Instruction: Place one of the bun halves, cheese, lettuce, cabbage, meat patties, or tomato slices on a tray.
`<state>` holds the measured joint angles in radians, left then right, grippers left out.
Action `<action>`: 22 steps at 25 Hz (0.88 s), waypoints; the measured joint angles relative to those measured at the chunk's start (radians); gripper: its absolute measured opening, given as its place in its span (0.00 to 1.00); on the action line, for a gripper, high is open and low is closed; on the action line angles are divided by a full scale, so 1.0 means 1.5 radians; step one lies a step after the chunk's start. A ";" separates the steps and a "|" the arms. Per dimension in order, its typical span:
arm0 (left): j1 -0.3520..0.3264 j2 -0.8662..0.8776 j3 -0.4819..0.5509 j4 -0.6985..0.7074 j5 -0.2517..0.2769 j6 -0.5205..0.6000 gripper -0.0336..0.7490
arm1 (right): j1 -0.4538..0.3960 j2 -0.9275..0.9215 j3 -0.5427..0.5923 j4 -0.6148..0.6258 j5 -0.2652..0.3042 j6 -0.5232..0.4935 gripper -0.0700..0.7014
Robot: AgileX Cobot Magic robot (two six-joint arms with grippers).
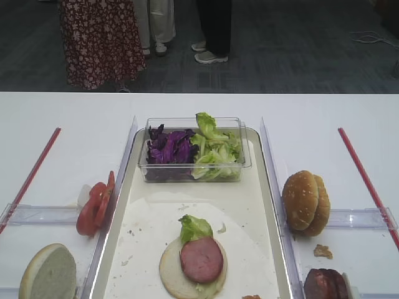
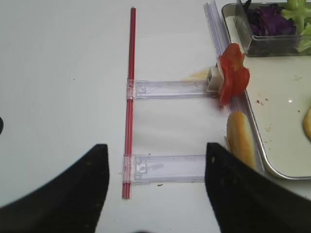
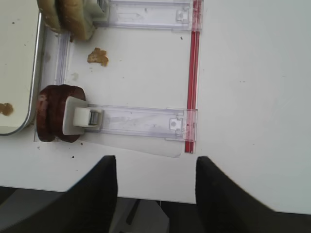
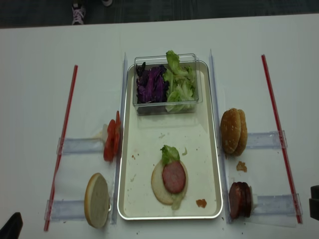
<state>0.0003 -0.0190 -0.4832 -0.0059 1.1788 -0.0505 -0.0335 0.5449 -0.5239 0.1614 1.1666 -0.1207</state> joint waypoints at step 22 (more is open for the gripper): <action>0.000 0.000 0.000 0.000 0.000 0.000 0.57 | 0.000 -0.146 0.036 0.001 -0.019 -0.018 0.60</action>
<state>0.0003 -0.0190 -0.4832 -0.0059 1.1788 -0.0505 -0.0335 0.3263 -0.4704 0.1631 1.1376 -0.1481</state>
